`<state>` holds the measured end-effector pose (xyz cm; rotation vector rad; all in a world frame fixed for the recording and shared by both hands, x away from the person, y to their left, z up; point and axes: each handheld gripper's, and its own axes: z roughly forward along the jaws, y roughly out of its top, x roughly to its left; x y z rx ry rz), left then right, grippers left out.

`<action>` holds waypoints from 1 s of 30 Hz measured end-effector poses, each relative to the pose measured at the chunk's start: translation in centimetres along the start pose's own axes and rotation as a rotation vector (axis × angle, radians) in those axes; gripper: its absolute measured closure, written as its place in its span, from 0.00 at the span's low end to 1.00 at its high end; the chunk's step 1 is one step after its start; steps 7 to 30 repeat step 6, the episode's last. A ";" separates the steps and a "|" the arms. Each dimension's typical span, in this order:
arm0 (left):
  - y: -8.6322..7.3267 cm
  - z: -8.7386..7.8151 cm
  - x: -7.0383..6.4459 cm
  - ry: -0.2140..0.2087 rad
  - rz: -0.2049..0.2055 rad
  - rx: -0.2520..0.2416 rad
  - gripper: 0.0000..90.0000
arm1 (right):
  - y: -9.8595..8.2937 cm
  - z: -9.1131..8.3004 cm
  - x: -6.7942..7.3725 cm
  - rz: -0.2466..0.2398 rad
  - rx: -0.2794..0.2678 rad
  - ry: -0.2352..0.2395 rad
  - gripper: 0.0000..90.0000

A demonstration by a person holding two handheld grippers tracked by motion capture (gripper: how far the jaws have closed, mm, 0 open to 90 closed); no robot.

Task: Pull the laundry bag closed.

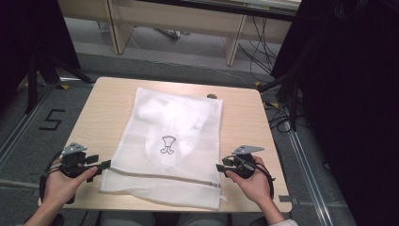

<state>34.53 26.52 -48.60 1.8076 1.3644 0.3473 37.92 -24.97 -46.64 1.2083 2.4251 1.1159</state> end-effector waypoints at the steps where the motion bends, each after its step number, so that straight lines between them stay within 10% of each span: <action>1: 0.0 0.0 0.0 0.000 -0.002 -0.003 0.44 | 0.0 0.0 0.0 0.009 -0.008 0.002 0.67; 30: 0.0 0.0 0.0 -0.001 0.003 0.001 0.44 | 0.0 -0.3 -0.2 0.022 0.021 0.003 0.67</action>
